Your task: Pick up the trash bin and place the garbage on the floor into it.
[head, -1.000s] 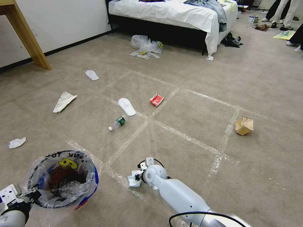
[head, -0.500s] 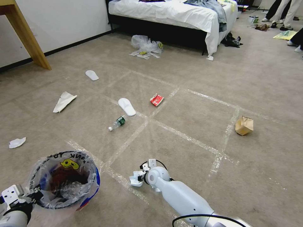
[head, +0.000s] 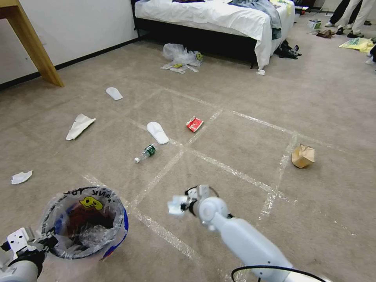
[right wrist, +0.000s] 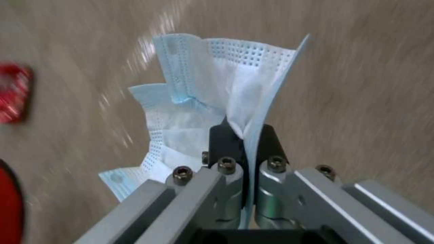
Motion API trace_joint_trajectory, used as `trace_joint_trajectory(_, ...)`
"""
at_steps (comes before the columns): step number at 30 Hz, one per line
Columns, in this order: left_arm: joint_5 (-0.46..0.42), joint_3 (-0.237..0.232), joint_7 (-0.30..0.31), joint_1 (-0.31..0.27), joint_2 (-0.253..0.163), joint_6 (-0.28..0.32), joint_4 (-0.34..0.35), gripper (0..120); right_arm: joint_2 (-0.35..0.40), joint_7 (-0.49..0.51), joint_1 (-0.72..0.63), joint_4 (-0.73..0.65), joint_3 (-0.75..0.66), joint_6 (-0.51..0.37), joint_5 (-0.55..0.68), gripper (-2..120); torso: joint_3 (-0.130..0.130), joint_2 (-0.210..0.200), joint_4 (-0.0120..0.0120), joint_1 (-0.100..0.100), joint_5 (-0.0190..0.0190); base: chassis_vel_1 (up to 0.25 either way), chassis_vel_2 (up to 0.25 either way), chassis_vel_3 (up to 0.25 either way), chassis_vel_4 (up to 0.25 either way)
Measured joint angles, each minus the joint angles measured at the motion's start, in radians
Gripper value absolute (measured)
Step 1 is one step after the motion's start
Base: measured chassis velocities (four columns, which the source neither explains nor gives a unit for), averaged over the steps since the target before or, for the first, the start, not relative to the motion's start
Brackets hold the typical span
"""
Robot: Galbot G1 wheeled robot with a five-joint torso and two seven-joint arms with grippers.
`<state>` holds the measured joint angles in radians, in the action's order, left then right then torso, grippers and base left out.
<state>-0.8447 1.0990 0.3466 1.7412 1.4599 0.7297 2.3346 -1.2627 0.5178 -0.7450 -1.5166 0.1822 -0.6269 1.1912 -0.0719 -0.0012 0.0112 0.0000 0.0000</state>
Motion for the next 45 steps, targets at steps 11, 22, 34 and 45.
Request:
trace_joint_trajectory(11,-0.136,-0.003,0.057,-0.010,-0.044,0.007,0.028,1,0.118,-0.156,0.091,-0.285,-0.073,0.138,0.076,0,0.000,0.000,0.0003,0.000,-0.0001,0.000,0.000,0.000,0.000)
trace_joint_trajectory(22,-0.168,-0.032,0.073,-0.015,-0.083,0.007,0.032,1,0.154,-0.291,0.311,-0.519,0.138,0.295,0.205,0,0.000,0.000,0.0001,0.000,-0.0002,0.000,0.000,0.000,0.000)
trace_joint_trajectory(34,-0.162,-0.051,0.074,-0.028,-0.098,0.007,0.027,1,-0.007,-0.178,0.553,-0.472,0.499,0.238,0.304,0,0.000,0.000,0.0003,0.000,-0.0004,0.000,0.000,0.000,0.000)
trace_joint_trajectory(45,-0.161,-0.055,0.073,-0.038,-0.100,0.007,0.026,1,-0.023,-0.136,0.532,-0.398,0.585,0.206,0.246,0,0.000,0.000,0.0002,0.000,-0.0002,0.000,0.000,0.000,0.000)
